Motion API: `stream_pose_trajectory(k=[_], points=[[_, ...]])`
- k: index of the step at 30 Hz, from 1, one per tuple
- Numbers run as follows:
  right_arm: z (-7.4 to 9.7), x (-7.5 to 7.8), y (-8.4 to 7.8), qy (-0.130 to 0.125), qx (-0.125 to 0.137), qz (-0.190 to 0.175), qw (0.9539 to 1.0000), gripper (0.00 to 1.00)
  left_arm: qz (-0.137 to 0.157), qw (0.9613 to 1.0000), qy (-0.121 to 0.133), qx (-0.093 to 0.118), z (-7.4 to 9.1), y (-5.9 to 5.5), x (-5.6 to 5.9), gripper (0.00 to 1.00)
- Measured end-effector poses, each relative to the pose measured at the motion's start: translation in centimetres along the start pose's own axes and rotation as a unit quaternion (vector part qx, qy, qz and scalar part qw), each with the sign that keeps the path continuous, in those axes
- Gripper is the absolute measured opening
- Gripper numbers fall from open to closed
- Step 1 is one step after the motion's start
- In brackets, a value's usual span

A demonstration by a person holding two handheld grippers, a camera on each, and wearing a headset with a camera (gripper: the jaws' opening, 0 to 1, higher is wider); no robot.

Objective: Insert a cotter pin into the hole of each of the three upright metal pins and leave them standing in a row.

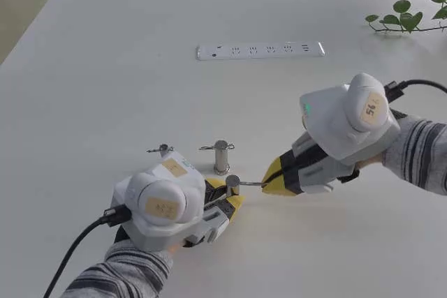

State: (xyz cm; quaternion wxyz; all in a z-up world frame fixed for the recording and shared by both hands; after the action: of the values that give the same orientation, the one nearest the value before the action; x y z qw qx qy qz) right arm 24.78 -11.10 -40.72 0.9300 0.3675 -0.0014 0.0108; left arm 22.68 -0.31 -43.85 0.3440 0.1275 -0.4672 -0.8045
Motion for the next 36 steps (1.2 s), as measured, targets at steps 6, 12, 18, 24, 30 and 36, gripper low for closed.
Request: stream_pose_trajectory(k=[6,12,18,24,30,36], points=[[0.0,0.0,0.2,-0.003,-0.002,-0.008,1.0,0.0,-0.001,1.0,0.002,0.0,0.0,0.0,0.0,0.09],[-0.9,-0.3,1.6,0.002,0.02,-0.002,0.9998,0.0,-0.019,0.9998,0.001,-0.002,-0.3,0.2,0.7,0.09],[-1.1,-0.2,1.7,0.002,0.012,0.004,0.9999,0.0,-0.01,0.9999,0.0,0.001,-0.3,0.1,0.7,0.09],[-1.2,-0.3,1.7,-0.003,0.015,-0.006,0.9999,0.0,0.025,0.9993,0.017,0.02,-0.2,-0.1,0.8,0.1],[-1.4,-0.4,1.9,-0.014,0.013,-0.016,0.9997,0.0,0.043,0.9981,0.036,0.027,-0.3,-0.4,1.0,0.1],[-1.4,-0.5,1.9,-0.02,0.013,-0.011,0.9996,0.0,0.058,0.9966,0.046,0.035,-0.4,-0.5,1.0,0.1]])
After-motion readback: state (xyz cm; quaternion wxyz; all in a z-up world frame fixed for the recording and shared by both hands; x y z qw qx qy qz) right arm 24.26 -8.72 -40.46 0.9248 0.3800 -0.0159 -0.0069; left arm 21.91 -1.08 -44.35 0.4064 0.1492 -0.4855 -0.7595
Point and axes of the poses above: the centre of the closed fingertips' face, and the gripper's own axes: z roughly backward along the fingers, x roughly to its right, y roughly out of its top, the point moved 6 cm from there along z, roughly backward along the fingers, and after that the axes turned 5 degrees about z, right-handed, at the moved point
